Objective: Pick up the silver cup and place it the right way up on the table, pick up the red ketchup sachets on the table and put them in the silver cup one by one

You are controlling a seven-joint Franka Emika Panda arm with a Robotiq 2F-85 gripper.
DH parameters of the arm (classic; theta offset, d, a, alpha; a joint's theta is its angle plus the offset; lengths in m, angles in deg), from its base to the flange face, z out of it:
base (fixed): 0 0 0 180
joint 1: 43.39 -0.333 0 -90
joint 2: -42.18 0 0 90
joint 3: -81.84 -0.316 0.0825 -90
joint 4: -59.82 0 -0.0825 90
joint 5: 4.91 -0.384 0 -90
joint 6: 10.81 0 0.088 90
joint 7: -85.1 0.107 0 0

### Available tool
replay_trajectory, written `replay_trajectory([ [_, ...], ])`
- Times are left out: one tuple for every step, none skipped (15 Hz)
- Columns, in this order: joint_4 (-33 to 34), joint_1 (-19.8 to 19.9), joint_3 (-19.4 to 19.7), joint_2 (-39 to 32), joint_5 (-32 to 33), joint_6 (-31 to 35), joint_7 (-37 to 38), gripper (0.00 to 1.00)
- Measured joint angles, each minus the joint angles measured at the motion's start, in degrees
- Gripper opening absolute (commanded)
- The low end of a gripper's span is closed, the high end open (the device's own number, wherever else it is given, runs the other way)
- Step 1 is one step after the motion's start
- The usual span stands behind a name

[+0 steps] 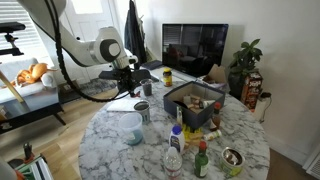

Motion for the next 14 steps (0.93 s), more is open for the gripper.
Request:
replay_trajectory([
  [0.00, 0.46, 0.01, -0.40, 0.00, 1.30, 0.00, 0.28],
  [0.00, 0.77, 0.04, -0.77, 0.00, 2.26, 0.00, 0.31],
  [-0.01, 0.99, 0.04, -1.08, 0.00, 2.88, 0.01, 0.38],
  [-0.01, 1.14, 0.04, -1.29, 0.00, 3.20, 0.01, 0.46],
  [-0.02, 1.20, 0.04, -1.40, -0.05, 3.23, 0.01, 0.53],
  [-0.07, 1.22, 0.04, -1.43, -0.07, 3.23, 0.01, 0.62],
  [-0.14, 1.22, 0.02, -1.42, -0.10, 3.23, 0.01, 0.68],
  [-0.24, 1.22, -0.01, -1.35, -0.10, 3.23, 0.08, 0.77],
  [-0.39, 1.21, -0.08, -1.11, -0.10, 3.17, 0.16, 0.83],
  [-0.62, 1.20, -0.30, -0.64, -0.80, 2.98, 0.16, 0.92],
  [-1.06, 1.20, -0.72, 0.20, -2.18, 2.86, 0.04, 0.98],
  [-1.76, 1.18, -1.14, 1.51, -3.25, 2.66, 0.02, 1.00],
  [-2.66, 1.16, -1.55, 3.22, -3.94, 2.31, 0.07, 1.00],
  [-3.74, 1.15, -1.89, 5.25, -4.18, 1.92, 0.22, 1.00],
])
